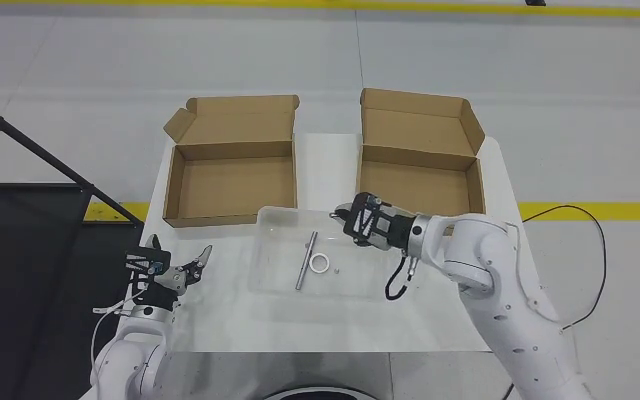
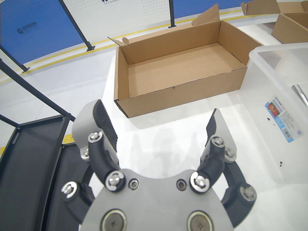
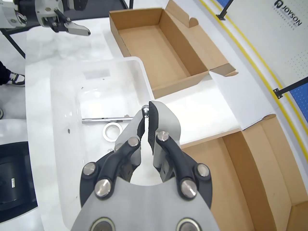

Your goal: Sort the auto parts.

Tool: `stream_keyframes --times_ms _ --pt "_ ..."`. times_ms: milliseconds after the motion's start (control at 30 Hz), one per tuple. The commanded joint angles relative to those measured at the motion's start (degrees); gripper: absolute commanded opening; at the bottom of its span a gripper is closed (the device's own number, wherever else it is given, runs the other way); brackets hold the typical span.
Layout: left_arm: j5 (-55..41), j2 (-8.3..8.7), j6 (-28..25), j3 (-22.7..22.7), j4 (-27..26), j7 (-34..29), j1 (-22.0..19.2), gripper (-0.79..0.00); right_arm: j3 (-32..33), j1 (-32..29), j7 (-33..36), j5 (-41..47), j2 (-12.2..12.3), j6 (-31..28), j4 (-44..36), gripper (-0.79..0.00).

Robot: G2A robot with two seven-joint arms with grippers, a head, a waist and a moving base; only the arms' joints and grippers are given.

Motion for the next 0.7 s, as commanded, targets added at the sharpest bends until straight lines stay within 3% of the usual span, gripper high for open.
stream_keyframes --times_ms 0,500,667 --pt "0.00 0.00 0.00 0.00 0.00 0.00 0.00 0.000 0.91 -0.38 -0.63 -0.42 0.25 -0.52 -1.08 -0.785" --pt "0.00 0.00 0.00 0.00 0.00 0.00 0.00 0.000 1.76 -1.15 -0.73 -1.45 0.56 -0.43 -2.84 -0.785" --pt "0.00 0.00 0.00 0.00 0.00 0.00 0.00 0.000 3.44 -2.18 -4.96 -1.15 0.59 4.15 -3.37 -0.785"
